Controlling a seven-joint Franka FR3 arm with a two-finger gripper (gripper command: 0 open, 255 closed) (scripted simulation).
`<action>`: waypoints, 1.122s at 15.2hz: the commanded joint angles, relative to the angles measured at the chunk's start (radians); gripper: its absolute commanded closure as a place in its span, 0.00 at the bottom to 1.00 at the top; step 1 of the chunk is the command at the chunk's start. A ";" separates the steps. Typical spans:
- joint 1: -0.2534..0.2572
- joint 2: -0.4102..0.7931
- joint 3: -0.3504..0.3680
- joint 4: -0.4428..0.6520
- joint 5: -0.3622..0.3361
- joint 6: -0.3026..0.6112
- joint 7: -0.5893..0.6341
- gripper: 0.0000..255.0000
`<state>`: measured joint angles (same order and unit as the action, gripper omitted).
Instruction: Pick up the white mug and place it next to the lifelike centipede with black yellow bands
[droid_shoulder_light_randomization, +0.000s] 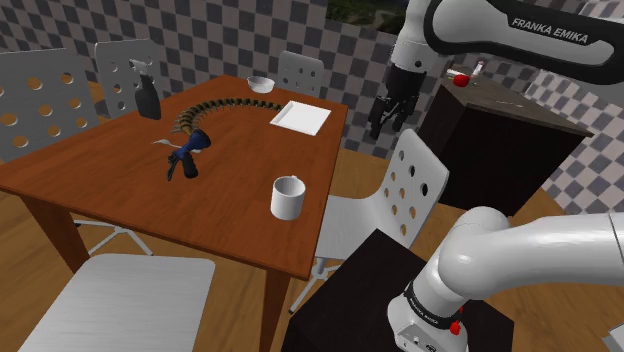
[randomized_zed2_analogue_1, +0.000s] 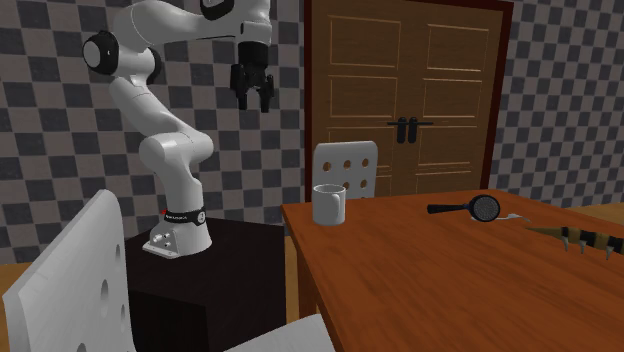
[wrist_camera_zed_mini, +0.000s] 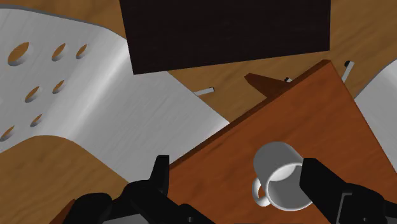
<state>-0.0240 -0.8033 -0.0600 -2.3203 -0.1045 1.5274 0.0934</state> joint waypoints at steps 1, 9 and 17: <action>0.000 0.000 0.000 0.000 0.000 0.000 0.000 0.00; 0.048 0.174 0.059 -0.067 0.059 0.218 0.068 0.00; 0.093 0.409 0.118 -0.057 0.103 0.423 0.125 0.00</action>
<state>0.0616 -0.4339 0.0473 -2.3820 -0.0078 1.9170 0.2069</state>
